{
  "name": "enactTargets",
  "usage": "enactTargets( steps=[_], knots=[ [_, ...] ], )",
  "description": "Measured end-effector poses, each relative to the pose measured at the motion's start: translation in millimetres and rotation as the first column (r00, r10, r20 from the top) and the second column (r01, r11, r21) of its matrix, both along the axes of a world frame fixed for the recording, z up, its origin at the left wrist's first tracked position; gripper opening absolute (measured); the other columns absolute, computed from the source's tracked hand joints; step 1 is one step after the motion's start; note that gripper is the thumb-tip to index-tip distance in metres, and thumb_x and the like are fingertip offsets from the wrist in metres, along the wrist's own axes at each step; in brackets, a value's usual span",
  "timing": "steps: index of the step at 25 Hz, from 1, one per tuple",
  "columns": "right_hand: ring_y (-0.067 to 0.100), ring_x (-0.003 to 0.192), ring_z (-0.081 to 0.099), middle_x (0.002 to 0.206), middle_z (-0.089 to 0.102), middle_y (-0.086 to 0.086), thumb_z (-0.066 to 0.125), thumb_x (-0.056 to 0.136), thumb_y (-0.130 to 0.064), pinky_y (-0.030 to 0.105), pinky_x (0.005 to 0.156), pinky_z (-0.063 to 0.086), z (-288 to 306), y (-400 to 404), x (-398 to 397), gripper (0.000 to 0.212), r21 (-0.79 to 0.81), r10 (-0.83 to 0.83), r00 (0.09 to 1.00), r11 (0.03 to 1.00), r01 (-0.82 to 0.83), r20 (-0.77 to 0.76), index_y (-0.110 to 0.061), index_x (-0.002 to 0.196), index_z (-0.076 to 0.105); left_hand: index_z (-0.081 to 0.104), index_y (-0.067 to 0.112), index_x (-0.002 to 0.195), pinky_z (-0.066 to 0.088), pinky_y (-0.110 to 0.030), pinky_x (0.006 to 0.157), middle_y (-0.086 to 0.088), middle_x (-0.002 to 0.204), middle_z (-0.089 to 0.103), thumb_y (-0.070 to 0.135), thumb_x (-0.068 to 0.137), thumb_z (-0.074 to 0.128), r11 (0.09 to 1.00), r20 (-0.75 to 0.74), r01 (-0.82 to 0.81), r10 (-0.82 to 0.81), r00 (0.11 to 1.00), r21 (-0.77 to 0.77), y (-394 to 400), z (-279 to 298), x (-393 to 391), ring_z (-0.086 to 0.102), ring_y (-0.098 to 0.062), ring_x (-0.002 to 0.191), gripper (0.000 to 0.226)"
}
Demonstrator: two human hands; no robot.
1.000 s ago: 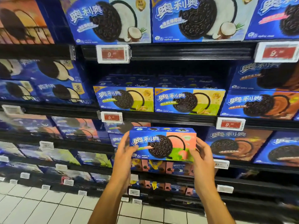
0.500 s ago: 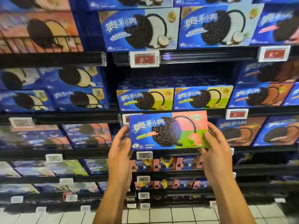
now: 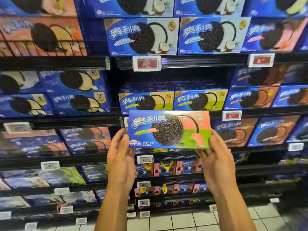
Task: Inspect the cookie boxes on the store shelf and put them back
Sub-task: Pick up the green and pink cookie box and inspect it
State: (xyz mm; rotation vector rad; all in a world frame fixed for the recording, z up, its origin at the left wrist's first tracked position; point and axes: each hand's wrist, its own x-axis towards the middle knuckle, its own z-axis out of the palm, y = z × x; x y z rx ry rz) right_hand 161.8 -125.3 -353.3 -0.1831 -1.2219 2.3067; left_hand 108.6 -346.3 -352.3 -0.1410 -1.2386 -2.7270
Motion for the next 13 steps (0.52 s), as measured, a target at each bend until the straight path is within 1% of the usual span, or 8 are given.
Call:
enactTargets(
  steps=[2, 4, 6, 9, 10, 12, 13],
  knots=[
    [0.025, 0.107, 0.061, 0.125, 0.066, 0.013, 0.060, 0.088, -0.034, 0.027, 0.070, 0.054, -1.5, -3.8, 1.8, 0.052, -0.004, -0.005, 1.000, 1.000, 0.005, -0.003, -0.013, 0.136, 0.058, 0.048, 0.001, 0.138, 0.057, -0.021, 0.078, -0.004, 0.114, 0.072, 0.025, 0.087, 0.061, 0.999, -0.002, 0.033, -0.033, 0.999, 0.003, -3.9, 0.9, 3.4, 0.069, -0.011, 0.095, 0.059],
    [0.023, 0.109, 0.062, 0.122, 0.069, 0.008, 0.058, 0.091, -0.034, 0.029, 0.077, 0.053, -5.5, -8.1, 1.1, 0.047, -0.035, -0.010, 1.000, 0.999, 0.009, -0.018, -0.015, 0.134, 0.060, 0.050, 0.006, 0.138, 0.058, -0.024, 0.078, -0.004, 0.117, 0.071, 0.028, 0.085, 0.066, 0.998, -0.003, 0.057, -0.057, 0.998, -0.009, -8.2, 1.4, 7.5, 0.069, -0.012, 0.096, 0.059],
    [0.021, 0.111, 0.062, 0.120, 0.070, 0.006, 0.053, 0.099, -0.032, 0.030, 0.081, 0.053, -10.1, -14.3, 0.0, 0.041, -0.057, 0.002, 1.000, 0.998, -0.002, -0.009, -0.013, 0.134, 0.061, 0.053, 0.012, 0.135, 0.058, -0.029, 0.076, -0.005, 0.119, 0.070, 0.031, 0.084, 0.072, 0.996, 0.002, 0.078, -0.078, 0.997, -0.039, -11.9, 0.8, 11.0, 0.068, -0.015, 0.096, 0.057],
    [0.019, 0.113, 0.061, 0.119, 0.070, 0.004, 0.045, 0.106, -0.026, 0.033, 0.093, 0.050, -15.5, -22.3, -1.2, 0.033, -0.100, 0.007, 1.000, 0.995, -0.007, 0.005, -0.013, 0.128, 0.065, 0.055, 0.016, 0.133, 0.059, -0.032, 0.076, -0.006, 0.124, 0.068, 0.030, 0.081, 0.070, 0.993, 0.004, 0.101, -0.101, 0.995, -0.064, -18.1, 2.9, 13.7, 0.068, -0.017, 0.100, 0.056],
    [0.017, 0.112, 0.062, 0.119, 0.071, 0.003, 0.043, 0.106, -0.024, 0.033, 0.094, 0.050, -14.5, -22.7, -0.7, 0.032, -0.128, 0.023, 1.000, 0.991, -0.024, -0.009, -0.016, 0.123, 0.069, 0.055, 0.016, 0.133, 0.059, -0.032, 0.077, -0.006, 0.126, 0.067, 0.031, 0.079, 0.073, 0.992, 0.005, 0.110, -0.110, 0.994, -0.062, -18.9, 4.2, 14.3, 0.068, -0.017, 0.101, 0.059],
    [0.013, 0.106, 0.066, 0.118, 0.072, 0.002, 0.043, 0.102, -0.019, 0.028, 0.091, 0.056, -7.7, -22.5, -0.4, 0.035, -0.185, 0.075, 0.995, 0.979, -0.085, -0.061, -0.022, 0.113, 0.076, 0.054, 0.015, 0.134, 0.059, -0.031, 0.078, -0.007, 0.127, 0.066, 0.041, 0.068, 0.087, 0.991, 0.008, 0.118, -0.118, 0.993, -0.059, -22.0, 6.8, 15.7, 0.068, -0.017, 0.103, 0.078],
    [0.012, 0.105, 0.067, 0.118, 0.072, 0.002, 0.046, 0.098, -0.019, 0.027, 0.089, 0.057, -3.9, -21.9, -0.7, 0.034, -0.200, 0.098, 0.992, 0.973, -0.113, -0.086, -0.023, 0.111, 0.077, 0.056, 0.014, 0.133, 0.059, -0.031, 0.079, -0.008, 0.126, 0.067, 0.046, 0.062, 0.090, 0.990, 0.006, 0.130, -0.130, 0.992, -0.056, -23.0, 8.0, 16.3, 0.068, -0.017, 0.103, 0.085]
  ],
)
